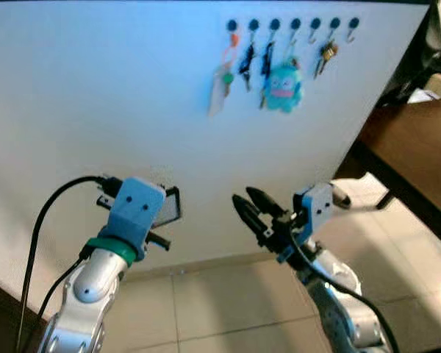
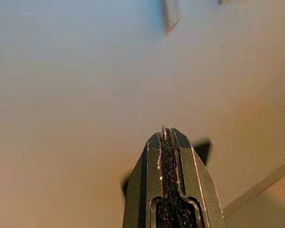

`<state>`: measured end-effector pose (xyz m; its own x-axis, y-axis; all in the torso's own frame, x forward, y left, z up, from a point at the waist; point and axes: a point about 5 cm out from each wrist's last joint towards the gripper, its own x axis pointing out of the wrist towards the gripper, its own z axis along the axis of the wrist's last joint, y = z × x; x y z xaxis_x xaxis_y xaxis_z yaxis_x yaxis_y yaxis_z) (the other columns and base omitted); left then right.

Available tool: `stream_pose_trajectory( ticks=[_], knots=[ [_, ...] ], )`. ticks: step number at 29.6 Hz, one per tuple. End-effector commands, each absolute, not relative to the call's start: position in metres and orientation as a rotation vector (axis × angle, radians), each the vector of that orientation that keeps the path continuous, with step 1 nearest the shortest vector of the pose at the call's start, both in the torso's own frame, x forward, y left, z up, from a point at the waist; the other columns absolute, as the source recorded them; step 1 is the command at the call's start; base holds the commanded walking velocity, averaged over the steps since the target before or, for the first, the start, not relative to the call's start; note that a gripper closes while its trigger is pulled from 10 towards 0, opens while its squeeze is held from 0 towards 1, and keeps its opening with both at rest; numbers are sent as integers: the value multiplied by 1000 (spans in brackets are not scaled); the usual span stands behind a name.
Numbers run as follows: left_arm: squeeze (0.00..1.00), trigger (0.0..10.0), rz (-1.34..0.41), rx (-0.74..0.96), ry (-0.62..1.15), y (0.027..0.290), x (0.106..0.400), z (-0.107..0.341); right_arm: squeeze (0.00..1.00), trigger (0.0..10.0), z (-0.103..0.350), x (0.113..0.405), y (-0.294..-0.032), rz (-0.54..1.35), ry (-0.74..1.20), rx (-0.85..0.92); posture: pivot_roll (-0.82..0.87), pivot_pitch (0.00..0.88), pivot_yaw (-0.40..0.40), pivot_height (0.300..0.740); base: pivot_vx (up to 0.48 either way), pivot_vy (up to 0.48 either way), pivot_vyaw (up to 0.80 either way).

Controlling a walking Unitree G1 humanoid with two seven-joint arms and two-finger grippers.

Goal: Hang keys on a hook

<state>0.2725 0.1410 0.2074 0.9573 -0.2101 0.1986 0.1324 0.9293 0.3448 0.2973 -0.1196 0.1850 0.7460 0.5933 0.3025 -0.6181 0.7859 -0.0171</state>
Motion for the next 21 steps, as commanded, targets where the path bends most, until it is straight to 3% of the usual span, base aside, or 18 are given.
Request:
stream_pose_trajectory(
  ticks=[1,9,21],
  knots=[
    [0,10000,-187,335,-227,139,271,203,0,10000,182,297,-123,647,-295,76,51,58,77,740,-289,0,0],
    [0,10000,-197,333,-224,138,271,203,0,10000,183,298,-125,639,-295,78,52,60,78,740,-279,0,0],
    [0,10000,-257,293,-210,131,271,204,0,10000,185,299,-126,635,-300,123,51,65,80,740,0,0,-792]
  ],
)
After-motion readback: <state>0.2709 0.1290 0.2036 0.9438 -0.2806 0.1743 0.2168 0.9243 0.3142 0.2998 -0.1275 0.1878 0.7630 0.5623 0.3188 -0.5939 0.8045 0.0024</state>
